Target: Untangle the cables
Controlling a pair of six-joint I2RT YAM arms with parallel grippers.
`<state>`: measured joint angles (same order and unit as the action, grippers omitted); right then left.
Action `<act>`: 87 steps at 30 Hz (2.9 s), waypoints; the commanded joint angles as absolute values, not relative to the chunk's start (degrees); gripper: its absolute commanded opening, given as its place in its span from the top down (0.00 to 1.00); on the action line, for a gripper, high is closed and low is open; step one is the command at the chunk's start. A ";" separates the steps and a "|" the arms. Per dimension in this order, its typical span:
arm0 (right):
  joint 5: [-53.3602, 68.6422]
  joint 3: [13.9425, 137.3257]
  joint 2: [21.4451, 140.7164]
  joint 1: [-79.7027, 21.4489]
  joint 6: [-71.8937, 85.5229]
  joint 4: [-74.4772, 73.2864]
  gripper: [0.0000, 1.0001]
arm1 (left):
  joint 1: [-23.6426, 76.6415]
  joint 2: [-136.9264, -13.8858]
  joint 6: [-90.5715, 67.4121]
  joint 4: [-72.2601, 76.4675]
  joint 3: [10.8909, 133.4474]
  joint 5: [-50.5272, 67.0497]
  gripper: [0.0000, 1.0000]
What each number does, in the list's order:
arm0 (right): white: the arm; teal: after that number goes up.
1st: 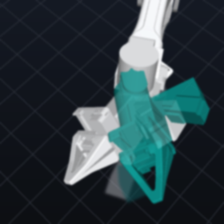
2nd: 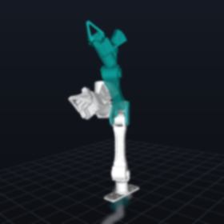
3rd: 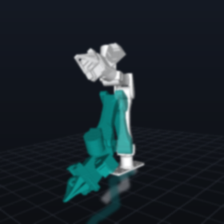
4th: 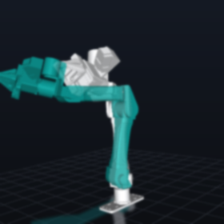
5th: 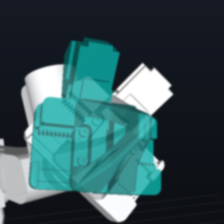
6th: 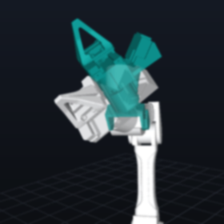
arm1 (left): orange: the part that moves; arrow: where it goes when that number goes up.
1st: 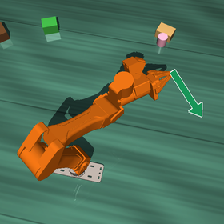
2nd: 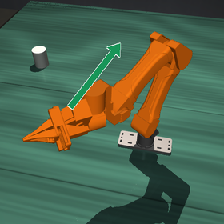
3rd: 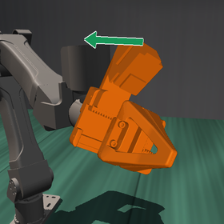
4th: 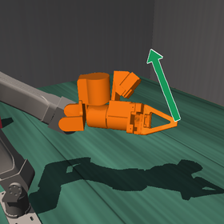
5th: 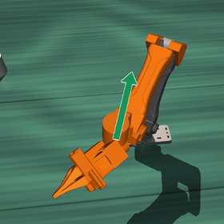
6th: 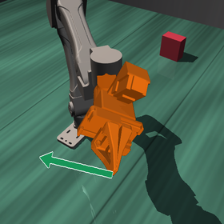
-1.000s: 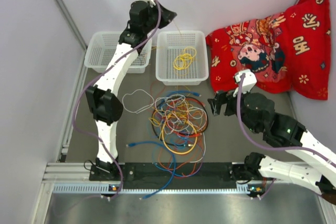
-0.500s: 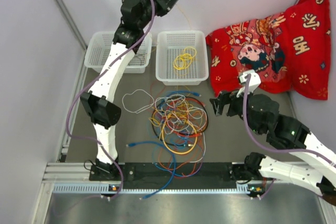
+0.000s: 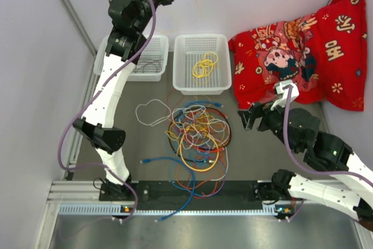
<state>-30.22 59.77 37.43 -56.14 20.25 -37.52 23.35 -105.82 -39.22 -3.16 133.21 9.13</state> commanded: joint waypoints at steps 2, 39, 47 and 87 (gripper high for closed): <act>-31.81 60.91 36.48 -56.78 21.36 -37.53 0.12 | 23.38 -103.63 -35.34 -0.53 135.00 6.50 1.00; -32.96 58.71 36.65 -56.78 19.78 -36.74 0.12 | 23.38 -113.90 -42.63 1.58 122.97 13.97 1.00; -34.19 56.87 36.65 -56.78 18.63 -36.30 0.12 | 23.29 -120.75 -46.05 2.72 117.43 17.48 1.00; -27.78 47.81 40.25 -56.78 24.00 -30.41 0.12 | 43.33 -69.27 -37.08 -23.28 57.93 -32.25 0.01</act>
<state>-31.40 47.77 39.46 -56.14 22.74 -33.89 43.22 -78.46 -30.46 -20.36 62.87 -26.89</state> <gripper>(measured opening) 0.887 0.987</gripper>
